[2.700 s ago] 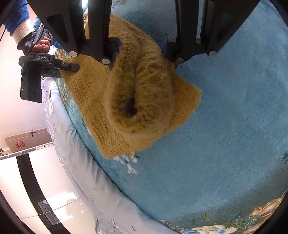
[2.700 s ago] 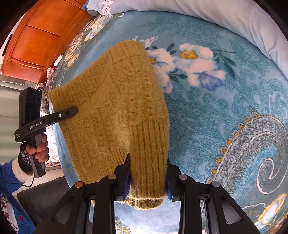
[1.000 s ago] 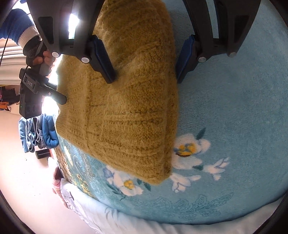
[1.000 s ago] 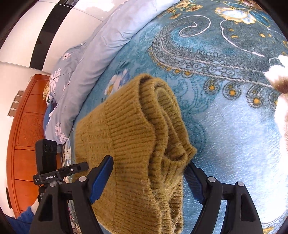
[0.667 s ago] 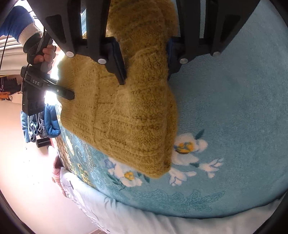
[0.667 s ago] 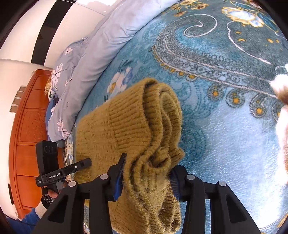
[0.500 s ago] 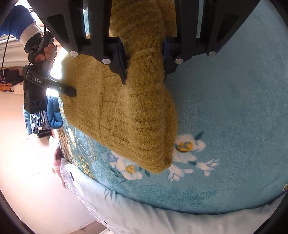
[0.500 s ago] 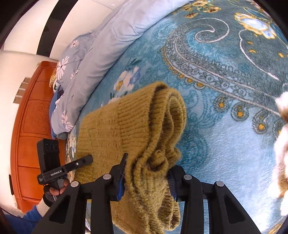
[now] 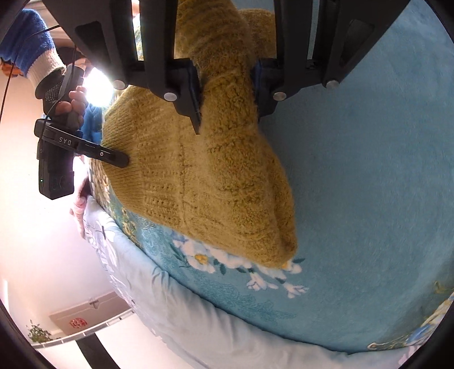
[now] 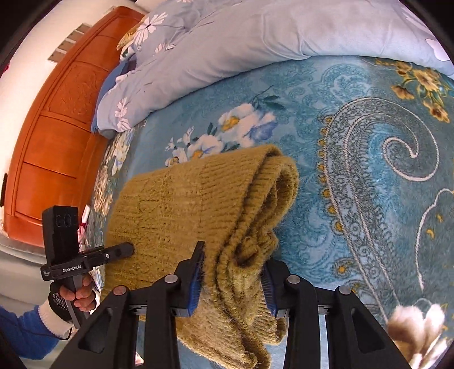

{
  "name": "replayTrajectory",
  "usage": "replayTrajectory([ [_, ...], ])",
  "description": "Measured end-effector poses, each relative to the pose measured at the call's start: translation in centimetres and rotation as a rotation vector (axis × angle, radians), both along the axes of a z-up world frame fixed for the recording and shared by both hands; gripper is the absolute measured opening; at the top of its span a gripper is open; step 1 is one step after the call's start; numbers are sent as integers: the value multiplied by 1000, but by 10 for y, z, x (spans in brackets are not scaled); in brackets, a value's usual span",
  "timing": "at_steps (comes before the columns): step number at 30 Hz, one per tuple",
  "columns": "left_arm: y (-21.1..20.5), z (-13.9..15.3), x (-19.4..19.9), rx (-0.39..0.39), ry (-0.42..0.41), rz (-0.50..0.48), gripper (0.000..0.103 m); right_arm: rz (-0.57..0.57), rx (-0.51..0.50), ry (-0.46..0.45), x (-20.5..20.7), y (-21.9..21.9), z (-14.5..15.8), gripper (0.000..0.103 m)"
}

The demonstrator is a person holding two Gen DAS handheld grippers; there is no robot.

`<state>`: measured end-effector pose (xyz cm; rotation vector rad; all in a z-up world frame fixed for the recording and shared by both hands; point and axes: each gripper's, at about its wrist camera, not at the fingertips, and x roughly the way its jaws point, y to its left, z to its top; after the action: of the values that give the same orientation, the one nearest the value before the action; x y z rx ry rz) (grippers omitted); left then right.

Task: Fold clothes
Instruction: 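Grasp the folded vest edge with the left gripper while the right gripper grasps beside it, then regrasp the folded vest with both grippers and lift it off the blanket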

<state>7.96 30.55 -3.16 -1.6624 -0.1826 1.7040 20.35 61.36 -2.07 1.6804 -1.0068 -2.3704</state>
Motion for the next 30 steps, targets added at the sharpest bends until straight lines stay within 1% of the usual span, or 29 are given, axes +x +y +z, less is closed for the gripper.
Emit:
replayTrajectory([
  [2, 1, -5, 0, -22, 7, 18, 31, 12, -9, -10, -1, 4, -8, 38],
  [5, 4, -9, -5, -51, 10, 18, 34, 18, -31, -15, -2, 9, -19, 38],
  [6, 5, -10, -6, -59, 11, 16, 35, 17, -41, -12, -1, 10, -21, 41],
  [8, 5, -9, -7, -62, 11, 10, 36, 15, -51, -1, 1, 12, -22, 41],
  [9, 6, -8, -8, -70, 13, 7, 38, 15, -49, 6, 2, 12, -22, 42],
  [10, 6, -7, -8, -89, 15, 5, 43, 15, -46, 11, 3, 11, -21, 43],
  [12, 7, -4, -8, -128, 25, 4, 49, 9, -23, 16, 5, 10, -19, 53],
  [15, 8, -1, -9, -164, 51, 1, 52, -25, -21, 29, 11, 12, -17, 61],
  [16, 8, 0, -9, -179, 63, 1, 55, -40, -25, 32, 13, 14, -17, 62],
  [17, 8, 0, -9, -193, 76, 4, 58, -51, -29, 34, 15, 15, -18, 66],
  [18, 8, 0, -10, -210, 93, 7, 66, -62, -33, 35, 18, 16, -19, 70],
  [20, 9, 1, -10, -229, 134, 2, 71, -74, -37, 34, 21, 16, -22, 74],
  [21, 9, 0, -10, -239, 142, 1, 75, -77, -38, 31, 22, 16, -24, 77],
  [22, 9, -2, -11, -249, 149, -1, 77, -79, -35, 24, 22, 14, -26, 78],
  [23, 9, -4, -12, -250, 146, -6, 77, -81, -33, 18, 23, 13, -29, 81],
  [25, 10, -9, -14, -257, 137, -18, 78, -82, -41, 15, 22, 10, -34, 82],
  [27, 10, -14, -16, -261, 128, -29, 78, -80, -42, 23, 21, 8, -37, 87],
  [30, 11, -19, -19, -254, 114, -35, 78, -80, -44, 36, 20, 6, -40, 91],
])
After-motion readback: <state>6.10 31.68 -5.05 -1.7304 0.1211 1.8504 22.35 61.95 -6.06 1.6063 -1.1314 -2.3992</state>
